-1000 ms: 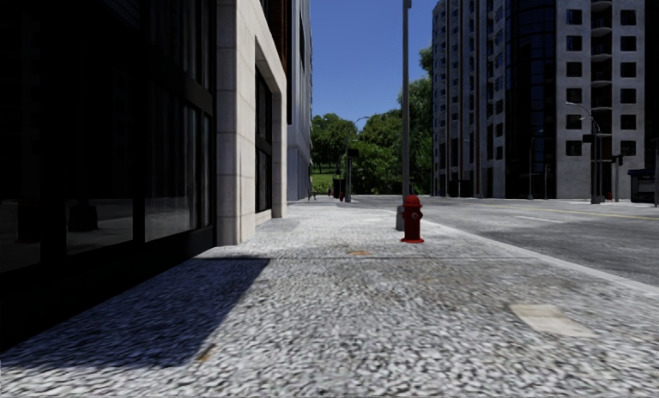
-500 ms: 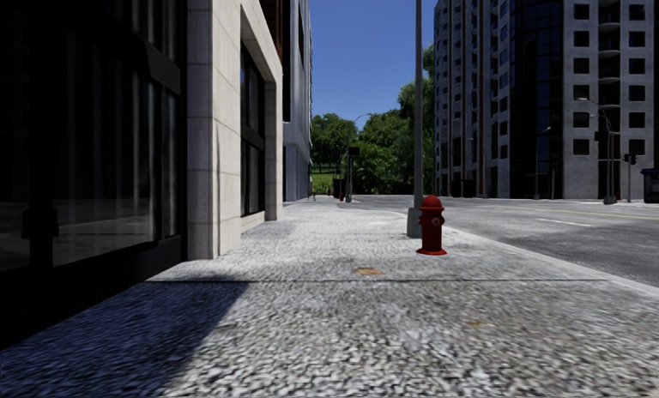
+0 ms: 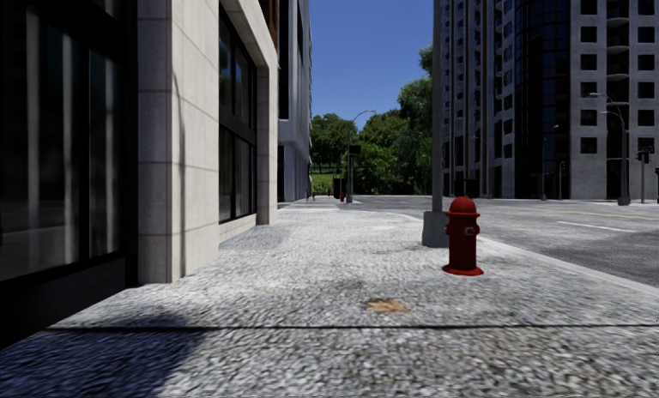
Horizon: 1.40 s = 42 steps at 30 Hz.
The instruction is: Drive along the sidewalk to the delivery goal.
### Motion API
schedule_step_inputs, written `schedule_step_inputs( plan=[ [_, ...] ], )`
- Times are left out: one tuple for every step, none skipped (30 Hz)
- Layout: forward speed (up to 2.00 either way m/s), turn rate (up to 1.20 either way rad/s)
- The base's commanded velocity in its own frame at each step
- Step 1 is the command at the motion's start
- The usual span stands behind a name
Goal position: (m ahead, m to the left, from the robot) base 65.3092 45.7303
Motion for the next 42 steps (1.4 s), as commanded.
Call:
schedule_step_inputs(
  plan=[
    [2.00,0.00],
    [2.00,0.00],
    [2.00,0.00],
    [2.00,0.00],
    [2.00,0.00],
    [2.00,0.00],
    [2.00,0.00],
    [2.00,0.00],
    [2.00,0.00],
    [2.00,0.00],
    [2.00,0.00],
    [2.00,0.00],
    [2.00,0.00],
    [2.00,0.00],
    [2.00,0.00],
    [2.00,0.00],
    [2.00,0.00],
    [2.00,0.00],
    [2.00,0.00],
    [2.00,0.00],
    [2.00,0.00],
    [2.00,0.00],
    [2.00,0.00],
    [2.00,0.00],
    [2.00,0.00],
    [2.00,0.00],
    [2.00,0.00],
    [2.00,0.00],
    [2.00,0.00],
    [2.00,0.00],
    [2.00,0.00],
    [2.00,0.00],
    [2.00,0.00],
    [2.00,0.00],
    [2.00,0.00],
    [2.00,0.00],
    [2.00,0.00],
    [2.00,0.00],
    [2.00,0.00],
    [2.00,0.00],
    [2.00,0.00],
    [2.00,0.00]
  ],
)
